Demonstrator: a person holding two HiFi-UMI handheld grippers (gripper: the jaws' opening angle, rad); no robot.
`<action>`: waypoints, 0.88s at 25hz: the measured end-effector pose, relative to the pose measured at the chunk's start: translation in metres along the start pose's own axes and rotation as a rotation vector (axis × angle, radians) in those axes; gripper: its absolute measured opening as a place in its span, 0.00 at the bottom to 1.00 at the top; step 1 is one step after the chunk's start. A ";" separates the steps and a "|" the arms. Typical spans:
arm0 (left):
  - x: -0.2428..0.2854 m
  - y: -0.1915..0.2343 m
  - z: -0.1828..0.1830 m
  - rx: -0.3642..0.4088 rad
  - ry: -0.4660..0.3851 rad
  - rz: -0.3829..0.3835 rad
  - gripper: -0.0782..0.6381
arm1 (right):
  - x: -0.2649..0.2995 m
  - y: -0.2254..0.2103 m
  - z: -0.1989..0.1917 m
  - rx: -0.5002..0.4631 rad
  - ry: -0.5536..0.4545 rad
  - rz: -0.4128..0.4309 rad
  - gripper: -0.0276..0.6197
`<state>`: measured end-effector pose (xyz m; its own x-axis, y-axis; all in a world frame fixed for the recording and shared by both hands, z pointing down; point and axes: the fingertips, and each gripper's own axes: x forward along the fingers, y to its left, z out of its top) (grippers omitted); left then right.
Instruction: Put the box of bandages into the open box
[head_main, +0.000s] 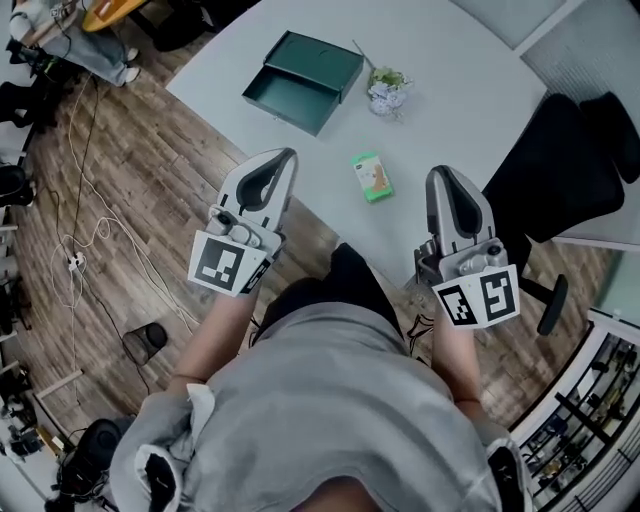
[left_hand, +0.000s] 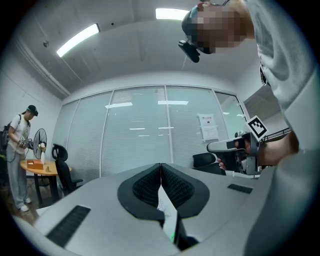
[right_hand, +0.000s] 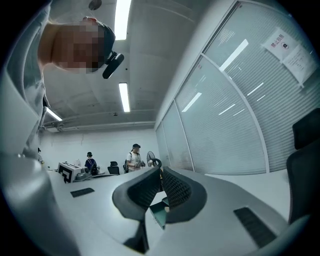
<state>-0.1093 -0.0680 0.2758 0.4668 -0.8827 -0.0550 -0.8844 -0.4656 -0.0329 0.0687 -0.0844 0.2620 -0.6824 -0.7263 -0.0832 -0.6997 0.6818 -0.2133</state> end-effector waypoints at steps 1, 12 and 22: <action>0.010 0.001 0.000 0.003 -0.002 0.005 0.14 | 0.003 -0.011 0.001 0.003 0.001 0.001 0.13; 0.074 0.012 -0.035 -0.055 0.052 -0.005 0.14 | 0.023 -0.075 -0.016 0.052 0.049 -0.041 0.13; 0.104 0.017 -0.065 -0.115 0.042 -0.159 0.14 | 0.045 -0.093 -0.051 0.048 0.148 -0.123 0.13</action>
<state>-0.0762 -0.1725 0.3345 0.6021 -0.7983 -0.0169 -0.7952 -0.6014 0.0767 0.0923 -0.1758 0.3274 -0.6182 -0.7809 0.0898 -0.7715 0.5809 -0.2596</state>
